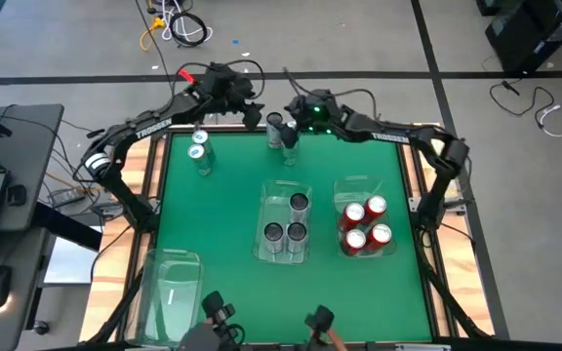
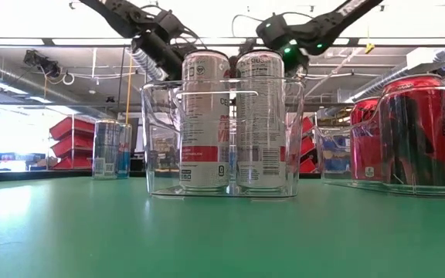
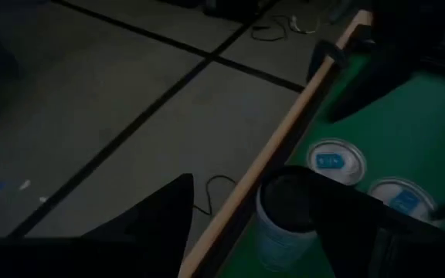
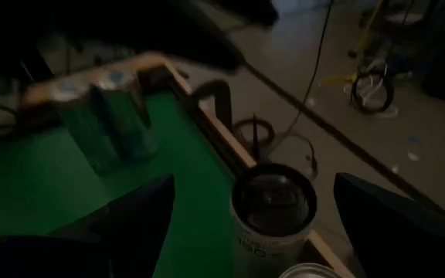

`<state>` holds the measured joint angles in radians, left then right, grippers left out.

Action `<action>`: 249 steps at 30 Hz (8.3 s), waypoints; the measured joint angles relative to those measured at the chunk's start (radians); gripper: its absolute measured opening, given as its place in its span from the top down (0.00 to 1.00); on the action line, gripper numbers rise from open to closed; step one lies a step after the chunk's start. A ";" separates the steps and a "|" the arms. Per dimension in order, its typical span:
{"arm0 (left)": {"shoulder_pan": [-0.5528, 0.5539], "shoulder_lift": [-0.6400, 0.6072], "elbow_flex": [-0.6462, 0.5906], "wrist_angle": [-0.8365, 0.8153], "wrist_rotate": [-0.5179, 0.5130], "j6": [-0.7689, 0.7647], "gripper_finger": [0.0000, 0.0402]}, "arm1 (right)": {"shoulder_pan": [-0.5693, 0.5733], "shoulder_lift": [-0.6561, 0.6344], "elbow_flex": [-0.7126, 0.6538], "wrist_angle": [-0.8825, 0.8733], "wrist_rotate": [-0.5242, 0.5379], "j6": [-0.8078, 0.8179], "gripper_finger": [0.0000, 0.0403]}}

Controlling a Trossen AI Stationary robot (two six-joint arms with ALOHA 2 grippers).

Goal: Sort soda cans
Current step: Put the white-pink soda can into the top left transparent bin, then move the bottom left transparent bin beside the top left transparent bin

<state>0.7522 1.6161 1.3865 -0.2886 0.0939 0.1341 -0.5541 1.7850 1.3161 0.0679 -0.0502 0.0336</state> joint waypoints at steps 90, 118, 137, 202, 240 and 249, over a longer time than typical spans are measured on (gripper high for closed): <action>0.033 -0.235 -0.001 -0.024 0.163 0.007 0.37 | 0.607 -0.199 -0.250 -0.059 0.371 0.255 0.45; -0.535 -0.239 -0.367 0.148 0.240 0.202 0.99 | 0.640 -0.184 -0.276 -0.036 0.332 0.224 0.45; -0.610 -0.186 -0.373 0.094 0.065 0.190 1.00 | 0.639 -0.150 -0.275 -0.012 0.318 0.230 0.39; -0.542 -0.496 -0.468 -0.256 0.059 -0.066 1.00 | 0.445 -0.484 -0.327 -0.547 0.369 0.168 0.61; -1.014 -0.490 -0.410 -0.935 0.111 -0.570 0.66 | 0.518 -0.496 -0.357 -0.513 0.362 0.151 0.61; -1.048 -0.373 -0.410 -0.936 0.065 -0.525 0.54 | 0.518 -0.496 -0.357 -0.515 0.362 0.150 0.61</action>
<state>-0.2962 1.2433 0.9760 -1.2243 0.1585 -0.3911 -0.0364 1.2892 0.9592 -0.4475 0.3119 0.1837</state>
